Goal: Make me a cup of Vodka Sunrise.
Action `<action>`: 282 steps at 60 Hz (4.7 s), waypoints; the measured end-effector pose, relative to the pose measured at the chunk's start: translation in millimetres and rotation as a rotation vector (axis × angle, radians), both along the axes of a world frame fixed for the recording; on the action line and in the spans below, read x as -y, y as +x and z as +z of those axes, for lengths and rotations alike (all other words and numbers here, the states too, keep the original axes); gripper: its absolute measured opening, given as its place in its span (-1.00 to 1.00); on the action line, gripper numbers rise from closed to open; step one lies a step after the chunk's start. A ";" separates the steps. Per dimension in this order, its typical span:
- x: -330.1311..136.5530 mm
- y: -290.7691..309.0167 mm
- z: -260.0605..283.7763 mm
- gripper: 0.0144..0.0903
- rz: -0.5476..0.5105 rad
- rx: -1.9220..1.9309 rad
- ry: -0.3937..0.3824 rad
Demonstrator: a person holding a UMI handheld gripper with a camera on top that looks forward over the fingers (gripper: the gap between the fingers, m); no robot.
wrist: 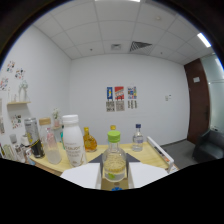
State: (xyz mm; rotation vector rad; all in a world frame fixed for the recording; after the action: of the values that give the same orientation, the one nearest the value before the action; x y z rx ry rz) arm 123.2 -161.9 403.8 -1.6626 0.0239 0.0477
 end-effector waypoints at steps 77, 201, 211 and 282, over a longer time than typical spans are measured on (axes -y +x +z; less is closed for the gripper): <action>34.0 -1.9 -218.6 -0.47 0.158 1.491 -0.144; 32.5 27.9 -383.1 -0.41 0.046 0.060 -0.475; 47.1 31.4 -386.1 -0.24 0.022 0.050 -0.508; 174.9 -75.8 -245.1 0.89 -0.052 0.069 -0.487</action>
State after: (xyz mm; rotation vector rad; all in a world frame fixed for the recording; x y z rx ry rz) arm 47.4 -336.8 158.7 -2.1489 0.0276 -0.0603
